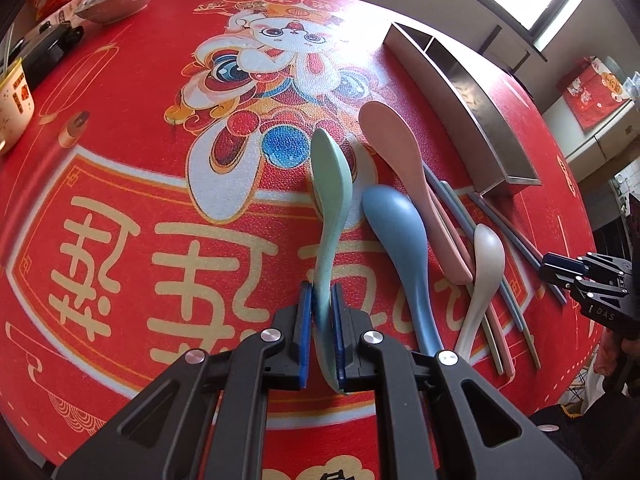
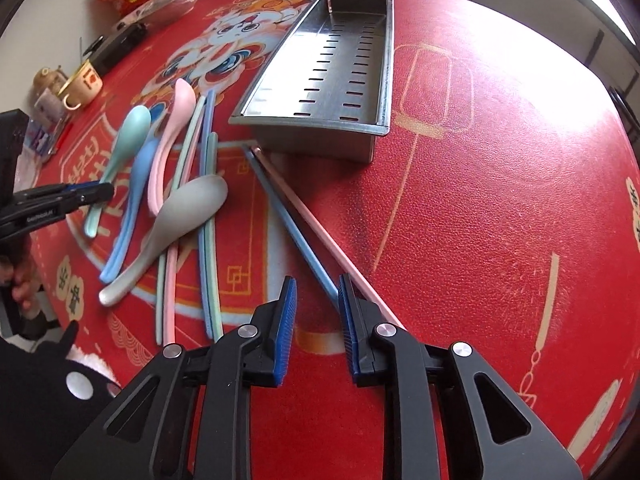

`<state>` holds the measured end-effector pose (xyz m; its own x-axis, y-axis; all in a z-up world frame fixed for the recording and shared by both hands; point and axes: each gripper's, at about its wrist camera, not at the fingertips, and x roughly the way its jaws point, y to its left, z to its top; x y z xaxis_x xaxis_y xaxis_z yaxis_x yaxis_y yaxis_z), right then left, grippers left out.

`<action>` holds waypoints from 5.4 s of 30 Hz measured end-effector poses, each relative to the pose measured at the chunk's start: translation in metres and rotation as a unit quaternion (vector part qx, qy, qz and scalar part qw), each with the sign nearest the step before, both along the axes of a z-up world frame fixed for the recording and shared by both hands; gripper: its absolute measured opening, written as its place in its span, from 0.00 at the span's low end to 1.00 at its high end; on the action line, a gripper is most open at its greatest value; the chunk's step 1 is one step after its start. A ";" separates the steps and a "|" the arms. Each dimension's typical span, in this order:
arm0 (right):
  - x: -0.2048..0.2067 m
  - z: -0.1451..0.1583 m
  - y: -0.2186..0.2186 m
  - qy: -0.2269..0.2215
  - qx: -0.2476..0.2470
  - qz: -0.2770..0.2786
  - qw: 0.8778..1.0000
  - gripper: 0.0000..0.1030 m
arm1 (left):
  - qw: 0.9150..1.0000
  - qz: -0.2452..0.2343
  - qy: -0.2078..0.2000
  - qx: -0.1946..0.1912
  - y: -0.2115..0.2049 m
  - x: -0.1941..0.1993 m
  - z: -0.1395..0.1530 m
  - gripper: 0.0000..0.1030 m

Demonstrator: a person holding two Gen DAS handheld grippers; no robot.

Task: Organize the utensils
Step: 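Grasp a blue chopstick with the right gripper and lift it while the left gripper holds the green spoon, then lower the blue chopstick into the steel tray and open the right gripper, then carry the green spoon into the steel tray and open the left gripper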

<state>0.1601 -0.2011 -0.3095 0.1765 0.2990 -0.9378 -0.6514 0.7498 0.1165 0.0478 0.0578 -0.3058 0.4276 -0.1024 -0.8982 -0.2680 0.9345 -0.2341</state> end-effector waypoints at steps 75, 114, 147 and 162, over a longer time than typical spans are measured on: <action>0.129 0.077 0.066 -0.021 0.132 -0.065 0.989 0.06 | 1.000 -0.010 -0.010 -0.012 0.006 -0.003 0.000 0.08; 0.133 0.068 0.064 -0.091 0.016 -0.156 0.983 0.08 | 1.000 -0.009 0.006 0.000 0.002 0.005 0.001 0.06; 0.116 0.060 -0.012 -0.075 0.054 -0.186 0.978 0.58 | 0.998 -0.006 -0.050 -0.024 -0.040 0.094 0.065 0.06; 0.106 0.069 -0.085 -0.046 0.098 -0.236 0.966 0.85 | 0.999 -0.033 0.007 -0.038 -0.113 0.224 0.026 0.06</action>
